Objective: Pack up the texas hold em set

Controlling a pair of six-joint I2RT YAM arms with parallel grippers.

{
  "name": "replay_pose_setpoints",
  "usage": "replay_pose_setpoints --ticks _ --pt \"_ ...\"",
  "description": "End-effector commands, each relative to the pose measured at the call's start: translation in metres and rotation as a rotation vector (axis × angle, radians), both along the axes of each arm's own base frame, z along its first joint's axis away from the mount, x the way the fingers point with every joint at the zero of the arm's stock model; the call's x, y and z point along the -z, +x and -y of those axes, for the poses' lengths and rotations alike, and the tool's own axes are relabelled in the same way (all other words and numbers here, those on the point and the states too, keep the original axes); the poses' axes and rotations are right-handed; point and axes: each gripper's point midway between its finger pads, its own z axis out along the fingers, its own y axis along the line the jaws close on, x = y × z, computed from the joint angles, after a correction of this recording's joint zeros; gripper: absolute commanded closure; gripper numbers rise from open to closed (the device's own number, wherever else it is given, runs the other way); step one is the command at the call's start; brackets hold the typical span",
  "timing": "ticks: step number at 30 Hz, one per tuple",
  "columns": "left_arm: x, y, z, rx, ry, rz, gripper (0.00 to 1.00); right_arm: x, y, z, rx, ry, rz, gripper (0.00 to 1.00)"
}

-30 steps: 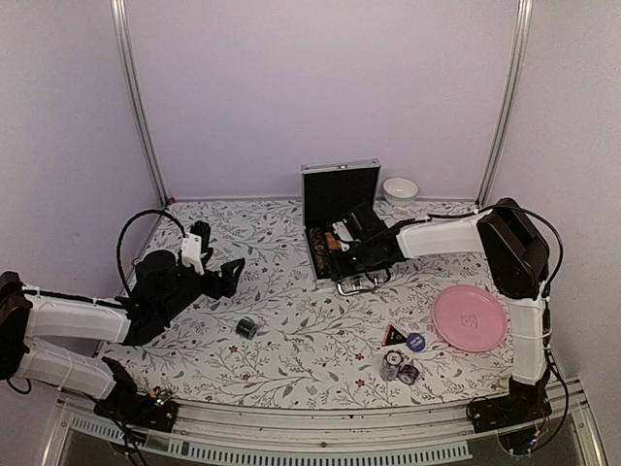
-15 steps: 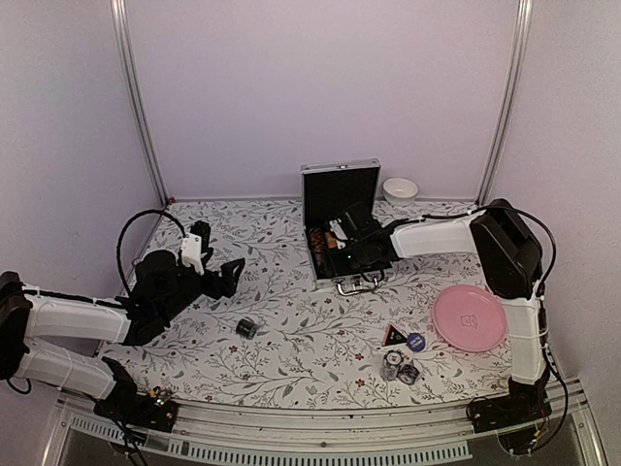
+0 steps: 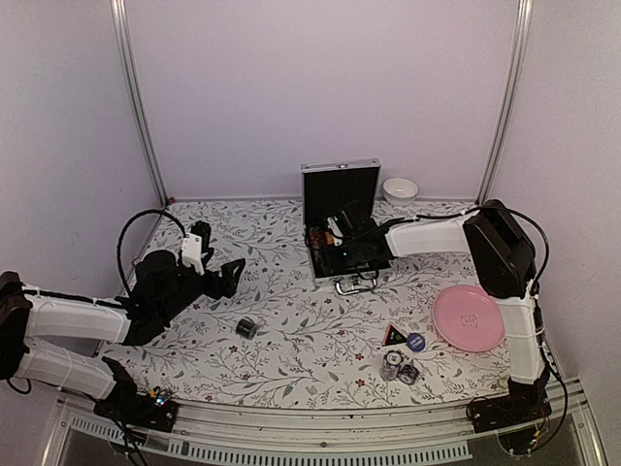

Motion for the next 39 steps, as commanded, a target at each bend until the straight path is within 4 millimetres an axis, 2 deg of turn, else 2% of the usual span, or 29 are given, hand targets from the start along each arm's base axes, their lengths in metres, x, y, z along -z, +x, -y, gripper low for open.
replay_pose_setpoints --ticks 1,6,9,12,15,18,20,23,26,29,31,34,39 --pt "-0.013 0.003 0.001 0.004 -0.014 0.039 0.09 0.01 0.015 0.006 0.06 0.0 0.011 0.33" --pt "-0.013 0.003 0.001 0.004 -0.013 0.04 0.09 0.012 0.017 0.008 0.066 0.005 0.008 0.33" --pt "-0.013 0.003 0.001 0.003 -0.013 0.038 0.09 0.006 0.015 0.004 0.042 0.02 0.01 0.32" --pt "-0.011 0.004 0.001 0.001 -0.011 0.033 0.08 -0.016 0.006 -0.007 -0.04 0.078 0.036 0.26" --pt "-0.007 0.007 0.002 -0.007 -0.005 0.023 0.07 -0.043 -0.003 -0.005 -0.082 0.114 0.082 0.22" --pt "-0.003 0.011 0.01 0.022 0.008 0.01 0.03 -0.059 -0.013 0.009 -0.074 0.107 0.105 0.16" --pt "0.002 0.012 0.021 0.059 0.016 -0.014 0.03 -0.073 -0.025 0.019 -0.076 0.131 0.118 0.1" --pt "0.008 0.009 0.036 0.095 0.046 -0.055 0.03 -0.093 -0.043 0.035 -0.077 0.154 0.142 0.07" --pt "0.014 0.001 0.05 0.124 0.064 -0.145 0.03 -0.101 -0.059 0.059 -0.047 0.156 0.15 0.07" --pt "0.035 -0.018 0.067 0.192 0.048 -0.358 0.05 -0.113 -0.069 0.078 -0.011 0.178 0.173 0.07" --pt "0.049 -0.034 0.068 0.174 0.051 -0.477 0.05 -0.117 -0.073 0.09 0.01 0.2 0.177 0.06" --pt "0.061 -0.051 0.062 0.126 0.032 -0.605 0.05 -0.118 -0.074 0.096 0.023 0.232 0.184 0.06" --pt "0.085 -0.069 0.058 0.078 0.048 -0.752 0.05 -0.114 -0.07 0.093 0.028 0.247 0.176 0.07"
